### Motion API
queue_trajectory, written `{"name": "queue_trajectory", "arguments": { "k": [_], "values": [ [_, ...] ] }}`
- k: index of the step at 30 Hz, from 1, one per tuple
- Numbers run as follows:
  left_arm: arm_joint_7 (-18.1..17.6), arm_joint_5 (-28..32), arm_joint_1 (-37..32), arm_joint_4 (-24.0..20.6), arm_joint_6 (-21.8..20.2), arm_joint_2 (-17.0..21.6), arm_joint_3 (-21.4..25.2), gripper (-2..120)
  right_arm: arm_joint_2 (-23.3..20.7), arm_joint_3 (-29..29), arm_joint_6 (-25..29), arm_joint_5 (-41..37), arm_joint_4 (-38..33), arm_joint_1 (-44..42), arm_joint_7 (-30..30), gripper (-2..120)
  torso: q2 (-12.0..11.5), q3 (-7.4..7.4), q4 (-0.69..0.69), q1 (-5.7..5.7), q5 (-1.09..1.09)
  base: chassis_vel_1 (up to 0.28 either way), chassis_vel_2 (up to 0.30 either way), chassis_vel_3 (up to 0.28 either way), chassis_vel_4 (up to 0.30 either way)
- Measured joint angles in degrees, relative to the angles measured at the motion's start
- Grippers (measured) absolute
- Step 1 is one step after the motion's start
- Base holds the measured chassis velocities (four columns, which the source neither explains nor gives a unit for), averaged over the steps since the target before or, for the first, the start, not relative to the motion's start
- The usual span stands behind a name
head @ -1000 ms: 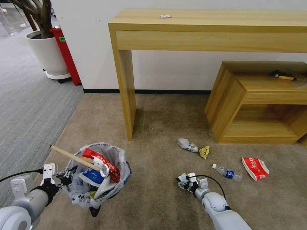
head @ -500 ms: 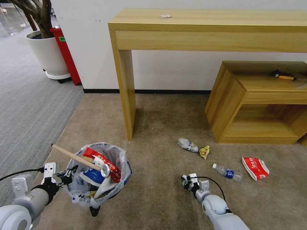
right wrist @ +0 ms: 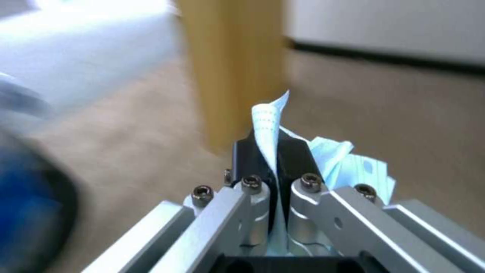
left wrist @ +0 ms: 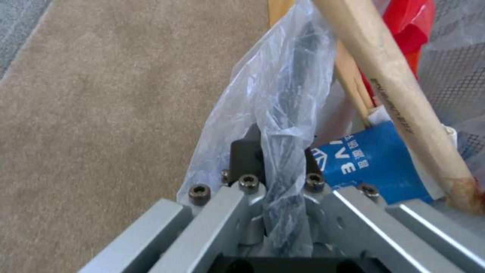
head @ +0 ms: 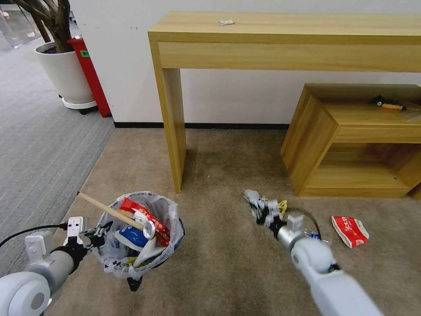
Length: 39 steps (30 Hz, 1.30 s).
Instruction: Pick up the trash bin and place the garbage on the floor into it.
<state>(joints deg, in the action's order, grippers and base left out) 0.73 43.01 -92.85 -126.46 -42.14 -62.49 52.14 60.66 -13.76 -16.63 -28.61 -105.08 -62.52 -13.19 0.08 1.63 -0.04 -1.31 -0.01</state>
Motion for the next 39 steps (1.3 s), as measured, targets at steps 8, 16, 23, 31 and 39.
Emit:
{"name": "queue_trajectory", "arguments": {
  "k": [8, 16, 23, 31, 39],
  "values": [
    [-3.27, 1.63, 2.90, 2.12, 0.00, 3.50, -5.16, 0, -3.57, 11.25, -4.01, -3.77, -6.00, 12.12, -9.37, 0, 0.00, 0.01, -0.03, 0.00, 0.01, 0.000, 0.000, 0.000, 0.000],
    [-4.41, 2.45, 4.14, 2.88, 0.00, 5.75, -9.07, 0, -0.30, 22.79, -5.11, -5.00, -4.62, 22.40, -10.90, 0, 0.00, 0.01, 0.00, 0.00, 0.00, 0.000, 0.000, 0.000, 0.000],
    [-4.72, 3.18, 4.30, 2.25, 0.00, 7.53, -11.15, 0, 1.80, 29.63, -6.40, -5.12, -3.44, 26.18, -10.83, 0, 0.00, 0.00, 0.00, 0.00, 0.00, 0.000, 0.000, 0.000, 0.000],
    [-4.88, 4.14, 4.48, 2.11, 0.00, 7.97, -10.74, 0, 3.38, 34.75, -6.61, -4.43, -2.35, 25.48, -9.52, 0, 0.00, 0.00, -0.01, 0.00, 0.00, 0.000, 0.000, 0.000, 0.000],
    [-5.38, 5.17, 4.00, 0.36, 0.00, 7.49, -10.59, 0, 5.46, 36.06, -6.16, -3.06, -0.50, 23.75, -8.35, 0, 0.00, 0.00, -0.01, 0.00, 0.01, 0.000, 0.000, 0.000, 0.000]
  ]
}}
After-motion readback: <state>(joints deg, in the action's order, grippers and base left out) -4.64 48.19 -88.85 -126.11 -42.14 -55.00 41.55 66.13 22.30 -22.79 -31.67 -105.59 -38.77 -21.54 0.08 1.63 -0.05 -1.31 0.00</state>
